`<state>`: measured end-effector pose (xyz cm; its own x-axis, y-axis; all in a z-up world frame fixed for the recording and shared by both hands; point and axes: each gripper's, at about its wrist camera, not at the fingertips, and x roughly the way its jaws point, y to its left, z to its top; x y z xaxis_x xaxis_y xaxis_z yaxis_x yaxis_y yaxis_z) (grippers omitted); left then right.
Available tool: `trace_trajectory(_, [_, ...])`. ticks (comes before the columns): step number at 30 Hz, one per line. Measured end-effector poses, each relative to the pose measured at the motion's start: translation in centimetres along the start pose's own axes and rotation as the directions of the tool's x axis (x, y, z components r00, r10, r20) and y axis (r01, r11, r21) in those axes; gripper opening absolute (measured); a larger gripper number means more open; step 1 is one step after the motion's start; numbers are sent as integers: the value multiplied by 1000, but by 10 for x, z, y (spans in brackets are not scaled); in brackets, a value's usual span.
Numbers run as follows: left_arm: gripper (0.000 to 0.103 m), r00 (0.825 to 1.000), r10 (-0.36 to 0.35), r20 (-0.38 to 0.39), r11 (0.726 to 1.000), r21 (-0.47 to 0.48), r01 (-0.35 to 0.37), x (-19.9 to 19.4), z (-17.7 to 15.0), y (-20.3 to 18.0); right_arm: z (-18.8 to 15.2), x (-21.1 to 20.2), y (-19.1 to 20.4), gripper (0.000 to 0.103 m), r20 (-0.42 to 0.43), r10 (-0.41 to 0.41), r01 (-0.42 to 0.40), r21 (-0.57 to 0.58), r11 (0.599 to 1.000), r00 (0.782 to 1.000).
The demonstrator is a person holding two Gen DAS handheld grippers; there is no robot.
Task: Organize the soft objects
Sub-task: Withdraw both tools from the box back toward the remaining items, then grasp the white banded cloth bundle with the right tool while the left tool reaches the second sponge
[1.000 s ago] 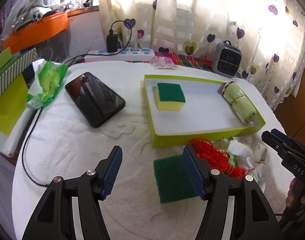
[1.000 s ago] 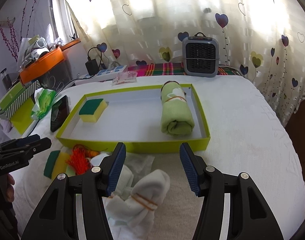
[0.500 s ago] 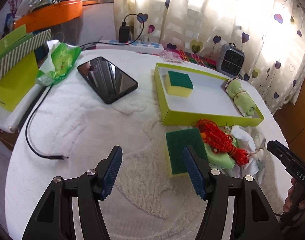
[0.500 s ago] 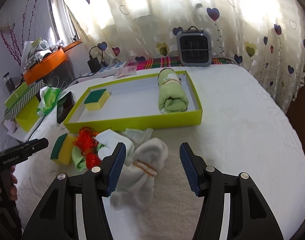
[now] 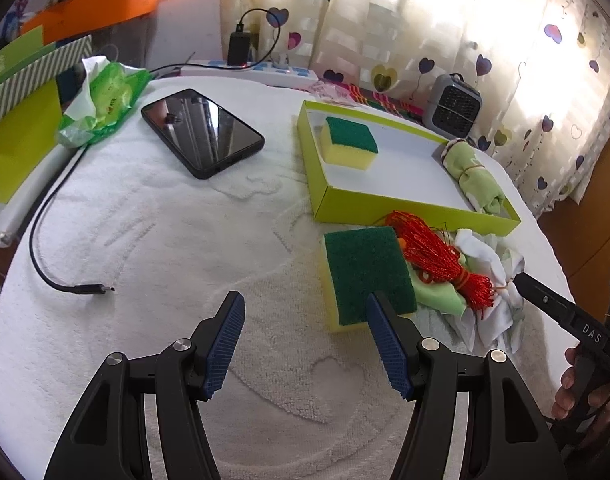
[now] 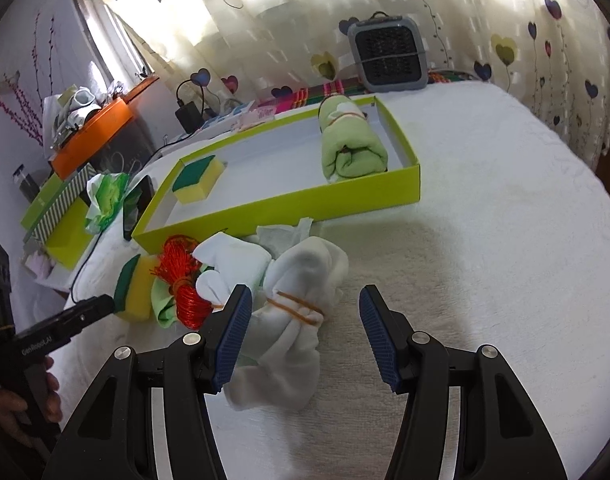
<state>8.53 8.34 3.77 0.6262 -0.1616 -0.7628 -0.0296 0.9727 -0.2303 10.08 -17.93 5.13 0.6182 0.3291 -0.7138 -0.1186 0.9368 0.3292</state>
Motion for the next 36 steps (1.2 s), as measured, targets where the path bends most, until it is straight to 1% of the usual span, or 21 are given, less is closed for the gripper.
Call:
trace_trajectory(8, [63,998,-63,-13,998,2,63,1,4,-5,-5,4,-9,57,-30,59,-57,66,996,998])
trace_trajectory(14, [63,997,-78,-18,997,12,79,1,4,-9,-6,6,-6,57,-39,66,-64,53,997,997])
trace_trajectory(16, [63,996,-88,-22,996,7,88,1,4,-10,-6,6,-6,54,-42,75,-73,46,996,996])
trace_trajectory(18, [63,996,-91,-24,996,5,91,2,5,-11,-6,6,-5,47,-45,89,-87,37,995,995])
trace_trajectory(21, [63,995,-93,-26,996,4,93,2,6,-11,-7,5,-2,40,-41,95,-94,19,995,995])
trace_trajectory(30, [63,994,-98,-42,995,5,98,8,6,-17,-8,2,-3,31,-28,96,-95,13,995,995])
trace_trajectory(36, [63,994,-94,-56,995,17,95,12,7,-22,-7,-3,-1,28,-8,86,-86,-3,996,996])
